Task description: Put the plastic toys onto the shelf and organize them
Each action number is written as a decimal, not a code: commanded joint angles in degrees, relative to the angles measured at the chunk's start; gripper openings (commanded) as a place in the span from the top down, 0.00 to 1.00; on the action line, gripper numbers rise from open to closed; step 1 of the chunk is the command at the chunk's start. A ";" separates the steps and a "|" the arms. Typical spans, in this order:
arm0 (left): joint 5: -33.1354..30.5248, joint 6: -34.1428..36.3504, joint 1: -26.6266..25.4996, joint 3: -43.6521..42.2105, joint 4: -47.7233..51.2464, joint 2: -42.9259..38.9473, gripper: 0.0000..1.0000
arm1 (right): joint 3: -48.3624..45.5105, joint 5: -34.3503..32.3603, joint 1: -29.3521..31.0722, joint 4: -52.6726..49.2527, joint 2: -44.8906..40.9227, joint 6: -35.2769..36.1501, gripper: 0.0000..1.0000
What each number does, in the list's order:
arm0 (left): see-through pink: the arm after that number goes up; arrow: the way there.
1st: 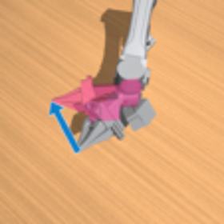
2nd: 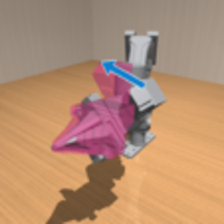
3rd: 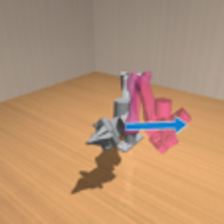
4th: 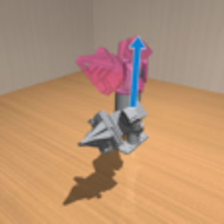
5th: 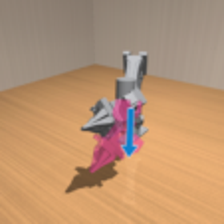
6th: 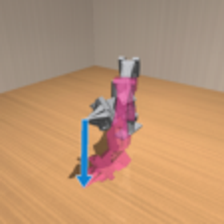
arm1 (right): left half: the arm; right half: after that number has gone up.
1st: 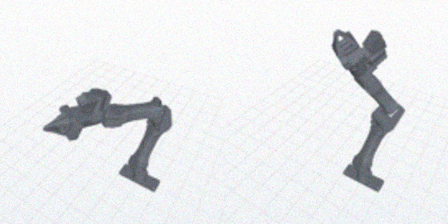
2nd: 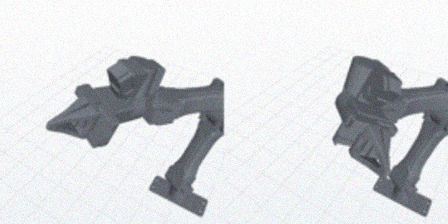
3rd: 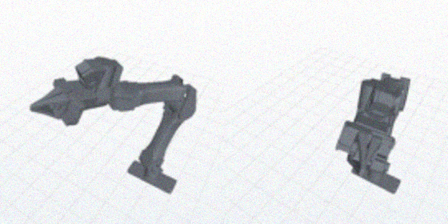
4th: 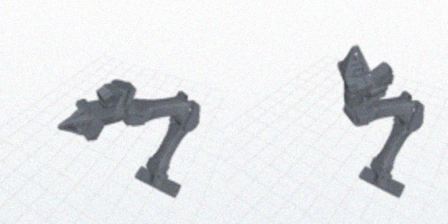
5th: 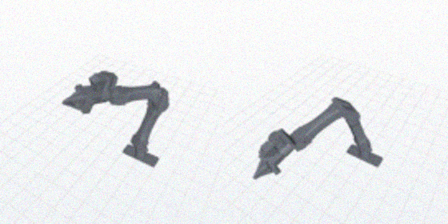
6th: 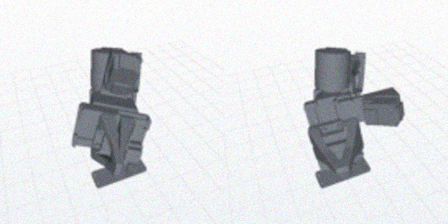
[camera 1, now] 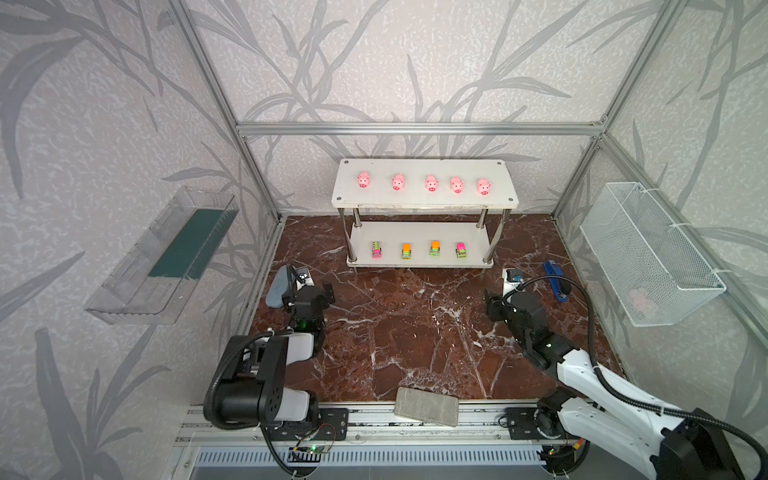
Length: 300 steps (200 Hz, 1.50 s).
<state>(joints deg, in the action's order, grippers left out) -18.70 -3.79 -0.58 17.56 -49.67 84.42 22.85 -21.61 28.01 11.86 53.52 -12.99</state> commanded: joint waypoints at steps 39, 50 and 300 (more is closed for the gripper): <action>1.74 -0.75 1.16 1.77 -9.95 5.89 0.00 | -3.91 -11.36 -4.84 12.51 1.83 6.51 0.37; 1.63 -1.46 1.19 2.30 -6.84 4.79 0.00 | -3.43 -12.32 -6.42 12.86 3.02 6.51 0.37; 1.93 -0.43 1.04 2.39 -7.83 5.50 0.00 | -2.33 6.57 -19.22 47.11 37.97 16.60 0.02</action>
<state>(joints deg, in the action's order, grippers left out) -16.80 -4.62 0.27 19.05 -56.21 89.78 21.39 -16.38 9.04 54.41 90.78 3.31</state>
